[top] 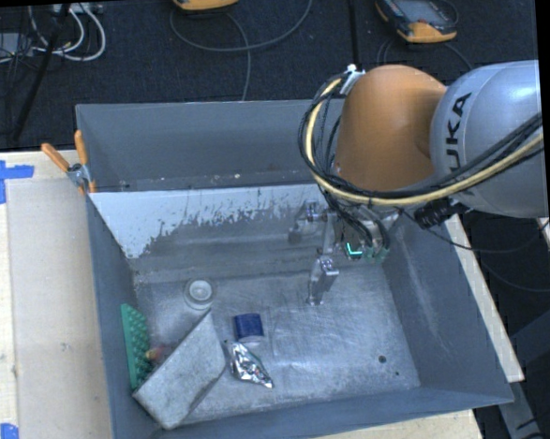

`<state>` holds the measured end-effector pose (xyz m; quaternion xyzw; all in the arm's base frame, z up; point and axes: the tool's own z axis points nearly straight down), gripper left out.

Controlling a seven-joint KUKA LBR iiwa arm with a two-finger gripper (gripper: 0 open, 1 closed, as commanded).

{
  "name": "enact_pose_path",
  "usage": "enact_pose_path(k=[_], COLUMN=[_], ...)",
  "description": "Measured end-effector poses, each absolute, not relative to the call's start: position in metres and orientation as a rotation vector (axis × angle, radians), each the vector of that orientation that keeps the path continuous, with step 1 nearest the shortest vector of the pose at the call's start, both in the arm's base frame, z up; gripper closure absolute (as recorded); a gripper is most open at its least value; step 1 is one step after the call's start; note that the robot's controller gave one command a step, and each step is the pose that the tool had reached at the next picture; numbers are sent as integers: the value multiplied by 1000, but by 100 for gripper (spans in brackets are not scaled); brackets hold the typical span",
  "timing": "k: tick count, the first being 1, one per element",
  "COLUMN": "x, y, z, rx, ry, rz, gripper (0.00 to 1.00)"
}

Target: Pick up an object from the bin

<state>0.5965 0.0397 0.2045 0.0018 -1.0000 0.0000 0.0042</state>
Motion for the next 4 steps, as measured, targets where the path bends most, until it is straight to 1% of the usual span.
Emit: enact_pose_path(k=[1, 2, 3, 4], x=[525, 505, 532, 529], y=[102, 106, 102, 121], z=[142, 98, 85, 72], rx=[50, 300, 725, 1150], ry=[-3128, -3146, -3091, -2934], rz=[-3, -2, -3, -2], gripper=[0, 0, 0, 0])
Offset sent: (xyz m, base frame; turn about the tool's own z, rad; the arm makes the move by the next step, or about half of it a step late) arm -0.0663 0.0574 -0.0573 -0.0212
